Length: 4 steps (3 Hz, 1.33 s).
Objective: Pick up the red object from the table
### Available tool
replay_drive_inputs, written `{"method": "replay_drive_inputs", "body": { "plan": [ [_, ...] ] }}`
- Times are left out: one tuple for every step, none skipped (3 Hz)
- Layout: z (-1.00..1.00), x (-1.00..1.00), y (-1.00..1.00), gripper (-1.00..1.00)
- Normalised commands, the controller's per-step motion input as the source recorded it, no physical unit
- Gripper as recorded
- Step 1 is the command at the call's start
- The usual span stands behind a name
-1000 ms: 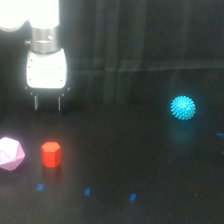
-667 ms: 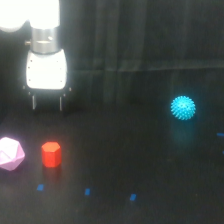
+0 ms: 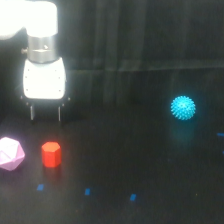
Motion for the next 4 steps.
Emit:
{"method": "replay_drive_inputs", "body": {
  "plan": [
    [-0.50,0.10,-0.67,0.93],
    [-0.44,-0.03,-1.00,0.99],
    [-0.56,0.23,-0.96,0.95],
    [-0.23,0.68,-0.91,1.00]
  ]
}}
